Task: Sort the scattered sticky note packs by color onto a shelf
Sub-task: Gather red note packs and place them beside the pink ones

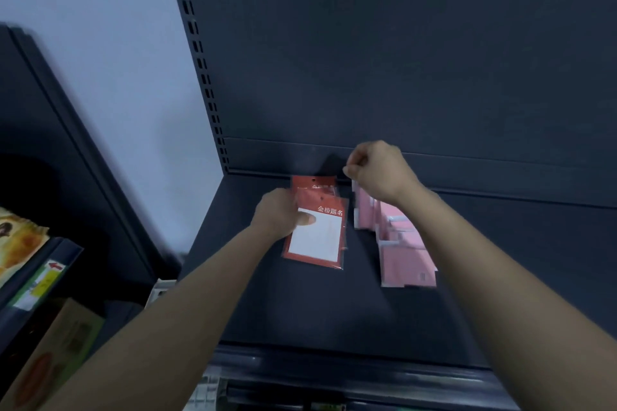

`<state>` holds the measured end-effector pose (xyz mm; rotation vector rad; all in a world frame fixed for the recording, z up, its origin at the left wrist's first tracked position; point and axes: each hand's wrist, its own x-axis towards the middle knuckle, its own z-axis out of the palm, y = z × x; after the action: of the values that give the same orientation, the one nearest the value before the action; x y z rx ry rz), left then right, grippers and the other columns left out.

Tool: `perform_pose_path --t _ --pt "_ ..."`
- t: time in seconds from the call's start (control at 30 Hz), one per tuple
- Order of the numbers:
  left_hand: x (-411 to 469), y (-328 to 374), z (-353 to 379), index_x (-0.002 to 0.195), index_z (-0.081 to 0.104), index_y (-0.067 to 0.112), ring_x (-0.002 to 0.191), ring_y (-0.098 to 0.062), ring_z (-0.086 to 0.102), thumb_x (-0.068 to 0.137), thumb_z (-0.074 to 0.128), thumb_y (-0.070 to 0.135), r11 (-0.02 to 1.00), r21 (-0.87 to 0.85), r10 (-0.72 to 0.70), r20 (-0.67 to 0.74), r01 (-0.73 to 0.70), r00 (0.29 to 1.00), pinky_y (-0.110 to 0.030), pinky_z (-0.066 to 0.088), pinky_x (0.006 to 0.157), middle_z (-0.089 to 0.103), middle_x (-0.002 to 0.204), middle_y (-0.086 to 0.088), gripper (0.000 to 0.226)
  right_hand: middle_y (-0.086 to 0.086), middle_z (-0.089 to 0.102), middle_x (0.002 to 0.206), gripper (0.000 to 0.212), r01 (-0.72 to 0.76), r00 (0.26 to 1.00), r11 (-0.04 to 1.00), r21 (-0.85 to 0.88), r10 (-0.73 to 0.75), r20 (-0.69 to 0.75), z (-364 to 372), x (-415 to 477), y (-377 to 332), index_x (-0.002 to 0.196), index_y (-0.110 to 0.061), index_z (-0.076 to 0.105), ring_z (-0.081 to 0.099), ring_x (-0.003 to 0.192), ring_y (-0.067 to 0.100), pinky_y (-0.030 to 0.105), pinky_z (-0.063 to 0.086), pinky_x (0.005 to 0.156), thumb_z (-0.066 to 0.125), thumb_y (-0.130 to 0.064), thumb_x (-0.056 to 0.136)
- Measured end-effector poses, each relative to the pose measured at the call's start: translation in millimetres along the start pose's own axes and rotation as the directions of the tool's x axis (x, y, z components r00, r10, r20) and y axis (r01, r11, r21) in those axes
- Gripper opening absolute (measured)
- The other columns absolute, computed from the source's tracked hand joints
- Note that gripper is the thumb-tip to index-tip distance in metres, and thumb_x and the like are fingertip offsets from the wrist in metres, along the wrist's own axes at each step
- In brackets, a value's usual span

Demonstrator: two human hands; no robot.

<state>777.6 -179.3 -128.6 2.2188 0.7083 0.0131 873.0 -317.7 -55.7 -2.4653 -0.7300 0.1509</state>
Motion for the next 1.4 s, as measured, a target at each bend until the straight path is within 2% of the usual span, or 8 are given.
perform_pose_path --t 0.13,0.3,0.43,0.57,0.7,1.0,1.23,1.4 --pt "8.3 1.3 6.7 0.073 0.046 0.012 0.077 -0.026 0.057 0.084 0.062 0.017 1.0 -0.005 -0.005 -0.171 0.004 0.985 -0.029 0.042 0.064 0.065 0.092 -0.013 0.02 0.009 0.069 0.091 0.01 0.043 0.999 0.999 -0.007 -0.044 -0.006 -4.6 -3.7 -11.2 0.086 -0.009 0.068 0.063 0.088 0.026 0.031 0.05 0.078 0.06 -0.015 0.089" --pt "1.0 -5.8 -19.7 0.082 0.05 0.009 0.085 -0.029 0.06 0.083 0.062 0.016 0.995 0.075 0.086 -0.186 -0.073 0.979 -0.033 0.045 0.067 0.061 0.087 -0.009 0.014 0.01 0.069 0.096 0.01 0.122 0.993 0.99 -0.073 -0.121 0.012 0.8 -2.9 -43.3 0.089 -0.01 0.068 0.063 0.091 0.028 0.032 0.052 0.08 0.06 -0.016 0.089" --pt "-25.5 -22.2 -81.4 0.093 0.054 0.008 0.089 -0.029 0.056 0.087 0.058 0.016 0.955 0.237 0.235 -0.249 -0.176 0.94 -0.031 0.042 0.071 0.059 0.097 -0.01 0.011 0.01 0.067 0.103 0.012 0.236 0.972 0.958 -0.161 -0.23 0.054 12.2 -6.0 -98.0 0.096 -0.013 0.066 0.061 0.096 0.03 0.039 0.052 0.085 0.06 -0.021 0.089" --pt "-69.7 -51.5 -165.3 0.102 0.054 0.009 0.09 -0.028 0.056 0.09 0.053 0.018 0.906 0.387 0.312 -0.343 -0.169 0.886 -0.037 0.048 0.077 0.058 0.101 -0.008 0.015 0.009 0.064 0.103 0.018 0.41 0.912 0.881 -0.237 -0.401 0.086 27.9 -21.6 -184.1 0.105 -0.01 0.062 0.059 0.093 0.031 0.041 0.053 0.082 0.054 -0.021 0.093" --pt "-127.7 -92.0 -253.8 0.105 0.054 0.011 0.093 -0.027 0.055 0.09 0.053 0.02 0.861 0.506 0.336 -0.491 -0.051 0.803 -0.037 0.047 0.076 0.058 0.103 -0.006 0.017 0.006 0.062 0.11 0.025 0.587 0.808 0.784 -0.202 -0.581 0.096 53.3 -42.4 -286.1 0.115 -0.01 0.059 0.058 0.099 0.026 0.041 0.051 0.086 0.05 -0.022 0.096" --pt "-271.3 -211.2 -388.7 0.098 0.056 0.011 0.093 -0.031 0.056 0.087 0.055 0.018 0.842 0.442 0.135 -0.728 0.309 0.673 -0.041 0.046 0.079 0.061 0.099 -0.008 0.013 0.01 0.064 0.105 0.023 0.844 0.535 0.536 -0.025 -0.838 0.11 147.5 -108.5 -489.0 0.107 -0.007 0.062 0.06 0.095 0.03 0.042 0.051 0.085 0.056 -0.023 0.092" --pt "-351.8 -284.8 -439.7 0.097 0.058 0.013 0.09 -0.031 0.057 0.086 0.055 0.017 0.801 0.252 -0.097 -0.841 0.543 0.533 -0.038 0.048 0.076 0.064 0.098 -0.006 0.012 0.009 0.065 0.097 0.016 0.876 0.446 0.471 0.102 -0.873 0.199 221.2 -144.3 -589.2 0.101 -0.007 0.063 0.06 0.092 0.03 0.043 0.052 0.083 0.055 -0.016 0.09" --pt "-363.2 -322.6 -463.0 0.096 0.061 0.012 0.09 -0.031 0.058 0.083 0.058 0.015 0.791 0.123 -0.241 -0.838 0.599 0.489 -0.039 0.05 0.079 0.064 0.095 -0.008 0.014 0.009 0.066 0.096 0.014 0.879 0.417 0.463 0.116 -0.863 0.287 268.9 -126.8 -630.2 0.096 -0.007 0.065 0.061 0.091 0.031 0.036 0.051 0.075 0.056 -0.014 0.087"
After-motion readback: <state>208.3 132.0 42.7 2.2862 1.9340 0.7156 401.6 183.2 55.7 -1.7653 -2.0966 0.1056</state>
